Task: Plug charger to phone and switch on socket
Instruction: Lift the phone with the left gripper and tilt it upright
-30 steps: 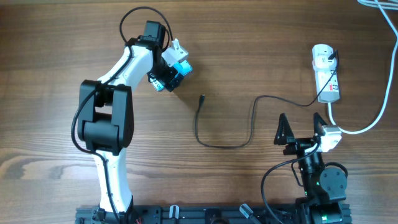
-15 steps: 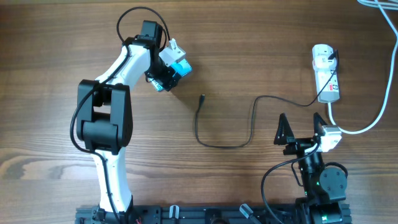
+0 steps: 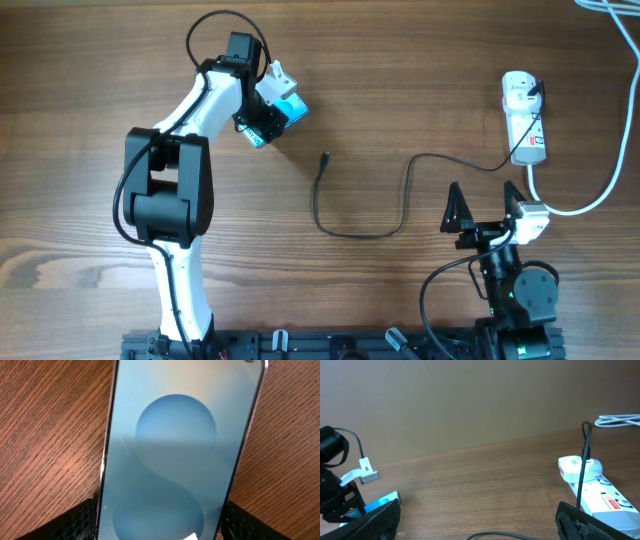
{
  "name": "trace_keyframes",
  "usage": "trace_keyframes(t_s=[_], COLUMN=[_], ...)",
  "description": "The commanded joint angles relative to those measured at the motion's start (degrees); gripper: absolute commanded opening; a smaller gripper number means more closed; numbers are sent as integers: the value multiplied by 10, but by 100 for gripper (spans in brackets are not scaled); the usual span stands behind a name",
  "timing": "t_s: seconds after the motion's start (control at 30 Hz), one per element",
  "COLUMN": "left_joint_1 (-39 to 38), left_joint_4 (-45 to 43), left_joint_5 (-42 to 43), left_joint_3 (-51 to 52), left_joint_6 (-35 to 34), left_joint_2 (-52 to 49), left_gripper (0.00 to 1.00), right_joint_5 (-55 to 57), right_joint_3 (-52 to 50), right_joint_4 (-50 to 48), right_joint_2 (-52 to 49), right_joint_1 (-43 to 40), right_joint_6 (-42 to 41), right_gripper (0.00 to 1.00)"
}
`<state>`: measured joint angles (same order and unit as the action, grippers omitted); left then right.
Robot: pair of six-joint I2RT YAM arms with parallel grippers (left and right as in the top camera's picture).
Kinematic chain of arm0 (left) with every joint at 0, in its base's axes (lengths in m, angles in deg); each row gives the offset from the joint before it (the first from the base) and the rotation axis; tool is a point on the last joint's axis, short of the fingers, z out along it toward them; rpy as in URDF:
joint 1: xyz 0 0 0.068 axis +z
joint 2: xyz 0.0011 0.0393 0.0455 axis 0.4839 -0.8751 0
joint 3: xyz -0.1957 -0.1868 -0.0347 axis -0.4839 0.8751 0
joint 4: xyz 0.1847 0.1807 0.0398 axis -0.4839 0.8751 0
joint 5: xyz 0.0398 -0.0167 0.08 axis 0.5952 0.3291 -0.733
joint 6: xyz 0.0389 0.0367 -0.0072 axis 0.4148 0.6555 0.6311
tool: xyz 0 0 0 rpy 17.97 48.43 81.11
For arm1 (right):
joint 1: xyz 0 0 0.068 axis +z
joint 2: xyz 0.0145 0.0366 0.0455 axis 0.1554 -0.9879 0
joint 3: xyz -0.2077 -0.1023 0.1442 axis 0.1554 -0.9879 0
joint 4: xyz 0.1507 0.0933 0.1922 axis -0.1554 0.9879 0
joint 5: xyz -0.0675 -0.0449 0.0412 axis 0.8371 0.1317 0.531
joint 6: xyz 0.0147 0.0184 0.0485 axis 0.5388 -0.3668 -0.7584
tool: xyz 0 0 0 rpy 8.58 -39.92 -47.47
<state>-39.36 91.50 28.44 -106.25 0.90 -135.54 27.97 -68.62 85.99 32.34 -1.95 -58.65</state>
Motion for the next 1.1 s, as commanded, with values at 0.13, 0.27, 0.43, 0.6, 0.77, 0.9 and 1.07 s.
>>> trace_keyframes(t_s=[0.13,0.27,0.43,0.6,0.77,0.9,1.07], left_joint_1=[8,8,5,-3,-13,-19,-21], left_joint_4=[17,18,19,20,24,26,29], left_joint_5=[-49,-50,-49,-49,-49,-49,-50], left_joint_3=[34,34,34,34,34,34,34], left_joint_6=[-63,-93,-133,-180,-242,-287,-344], left_joint_2=[-68,-68,-68,-68,-68,-68,-68], left_gripper=[67,63,60,59,54,54,52], right_joint_5=[-9,-9,-9,-9,-9,-9,-9], right_joint_3=[-1,-1,-1,-1,-1,-1,-1], right_joint_4=[-2,-2,-2,-2,-2,-2,-2], right_joint_2=[6,6,6,6,6,6,6], right_joint_1=[2,2,2,2,2,2,2], right_joint_6=[10,11,10,11,10,11,10], right_gripper=[100,100,100,100,100,100,100])
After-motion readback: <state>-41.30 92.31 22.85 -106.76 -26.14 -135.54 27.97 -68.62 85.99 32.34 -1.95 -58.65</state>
